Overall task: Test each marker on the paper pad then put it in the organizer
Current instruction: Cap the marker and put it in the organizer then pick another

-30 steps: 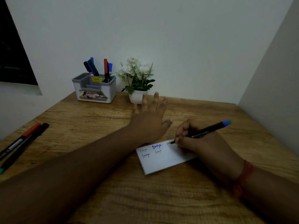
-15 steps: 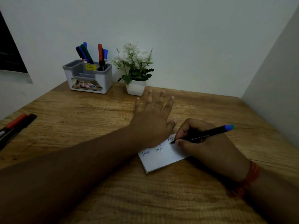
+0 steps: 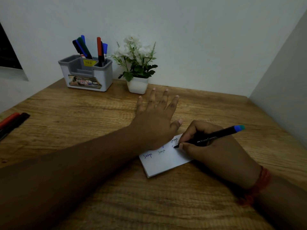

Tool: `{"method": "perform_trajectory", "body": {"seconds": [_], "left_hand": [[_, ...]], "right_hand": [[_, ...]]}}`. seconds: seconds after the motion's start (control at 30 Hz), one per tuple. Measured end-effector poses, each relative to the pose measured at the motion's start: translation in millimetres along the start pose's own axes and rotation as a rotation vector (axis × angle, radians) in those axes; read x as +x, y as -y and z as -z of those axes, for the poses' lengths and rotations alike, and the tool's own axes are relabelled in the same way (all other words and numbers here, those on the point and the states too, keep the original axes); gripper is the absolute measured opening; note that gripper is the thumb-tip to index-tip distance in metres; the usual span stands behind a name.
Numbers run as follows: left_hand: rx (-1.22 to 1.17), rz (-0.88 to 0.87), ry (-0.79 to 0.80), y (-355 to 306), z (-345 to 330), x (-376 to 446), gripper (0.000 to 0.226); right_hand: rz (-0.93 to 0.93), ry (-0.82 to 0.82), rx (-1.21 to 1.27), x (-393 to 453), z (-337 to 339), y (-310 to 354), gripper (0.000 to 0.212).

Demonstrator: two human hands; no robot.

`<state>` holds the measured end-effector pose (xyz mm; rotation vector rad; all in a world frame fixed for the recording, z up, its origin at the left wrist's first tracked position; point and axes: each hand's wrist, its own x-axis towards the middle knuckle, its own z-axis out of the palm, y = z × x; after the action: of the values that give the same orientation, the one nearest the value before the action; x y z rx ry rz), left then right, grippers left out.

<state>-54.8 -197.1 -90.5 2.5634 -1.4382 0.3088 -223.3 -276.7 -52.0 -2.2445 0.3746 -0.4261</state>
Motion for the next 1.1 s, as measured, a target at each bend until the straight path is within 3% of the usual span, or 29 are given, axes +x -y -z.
{"method": "perform_trajectory", "body": {"seconds": [1.1], "left_hand": [[-0.009,-0.009,0.005,1.0,0.0,0.1,0.070]], "right_hand": [[-0.005,-0.046,0.016,1.6,1.9,-5.6,0.012]]}}
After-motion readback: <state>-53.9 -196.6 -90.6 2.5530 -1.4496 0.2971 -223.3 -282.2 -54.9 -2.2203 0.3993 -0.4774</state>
